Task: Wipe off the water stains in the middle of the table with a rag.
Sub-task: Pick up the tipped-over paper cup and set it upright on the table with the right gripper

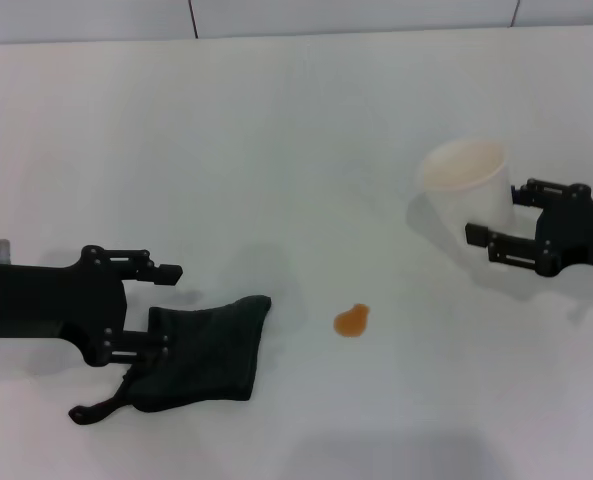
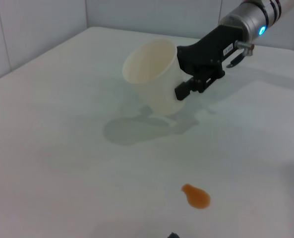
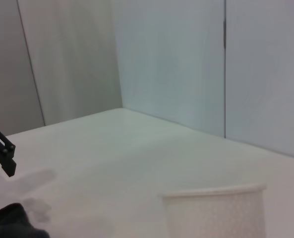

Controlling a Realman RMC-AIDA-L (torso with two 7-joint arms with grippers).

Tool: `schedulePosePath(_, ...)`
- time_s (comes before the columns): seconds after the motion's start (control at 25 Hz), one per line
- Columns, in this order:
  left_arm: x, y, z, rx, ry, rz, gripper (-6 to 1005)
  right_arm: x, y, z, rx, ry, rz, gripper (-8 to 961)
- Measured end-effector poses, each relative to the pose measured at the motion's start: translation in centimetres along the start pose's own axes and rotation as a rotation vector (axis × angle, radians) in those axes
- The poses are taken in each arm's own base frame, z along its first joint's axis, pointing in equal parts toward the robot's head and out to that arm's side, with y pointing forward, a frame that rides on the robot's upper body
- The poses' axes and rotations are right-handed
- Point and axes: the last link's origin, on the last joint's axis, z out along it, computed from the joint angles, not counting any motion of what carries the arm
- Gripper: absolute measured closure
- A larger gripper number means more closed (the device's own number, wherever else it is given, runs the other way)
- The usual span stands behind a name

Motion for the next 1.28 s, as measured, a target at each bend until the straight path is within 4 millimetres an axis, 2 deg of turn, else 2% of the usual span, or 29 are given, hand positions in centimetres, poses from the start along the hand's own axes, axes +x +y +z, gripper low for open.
schedulePosePath(0.4,-0.1,0.0,0.4,-0.001,-0.002,-0.005,313,2.2,0.8,-0.2,0.002,0.020,0.004,289)
schedulePosePath(1.28,-0.3,0.0,0.4,-0.002,-0.016,-0.010,318,3.1,1.2,-0.7,0.015,0.007,0.010,287)
